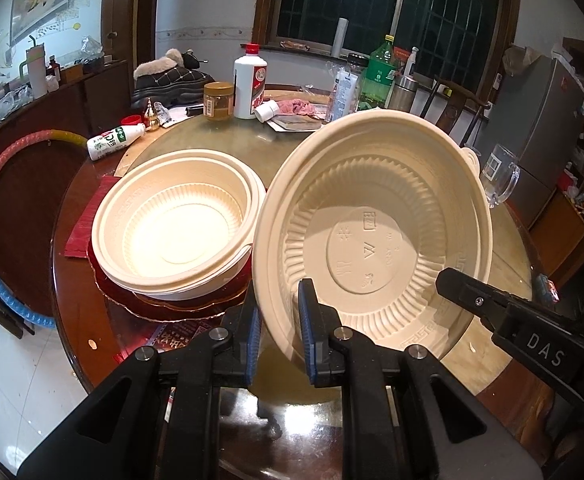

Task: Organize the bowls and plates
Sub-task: 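Lift the cream bowl and carry it to the red bowl stack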

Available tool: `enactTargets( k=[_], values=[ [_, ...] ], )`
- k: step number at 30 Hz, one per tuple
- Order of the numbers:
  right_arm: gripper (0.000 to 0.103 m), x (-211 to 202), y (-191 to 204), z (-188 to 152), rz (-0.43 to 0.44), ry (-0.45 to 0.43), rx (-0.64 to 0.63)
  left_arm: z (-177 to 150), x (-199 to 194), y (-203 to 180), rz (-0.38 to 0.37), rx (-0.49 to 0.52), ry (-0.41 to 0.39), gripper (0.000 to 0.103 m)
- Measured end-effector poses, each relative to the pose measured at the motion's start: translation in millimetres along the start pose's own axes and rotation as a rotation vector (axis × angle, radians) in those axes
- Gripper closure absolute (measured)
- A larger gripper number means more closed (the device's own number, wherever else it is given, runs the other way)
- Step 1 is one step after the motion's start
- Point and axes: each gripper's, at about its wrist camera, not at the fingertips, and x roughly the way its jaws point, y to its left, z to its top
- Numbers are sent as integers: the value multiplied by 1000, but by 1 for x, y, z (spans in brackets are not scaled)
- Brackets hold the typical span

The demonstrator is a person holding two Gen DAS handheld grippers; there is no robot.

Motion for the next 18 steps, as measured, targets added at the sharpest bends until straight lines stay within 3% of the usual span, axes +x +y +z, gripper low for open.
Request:
enactTargets(
  k=[18],
  values=[
    [92, 7, 30, 13, 56, -3, -53, 9, -15, 23, 62, -26, -31, 88]
  ],
)
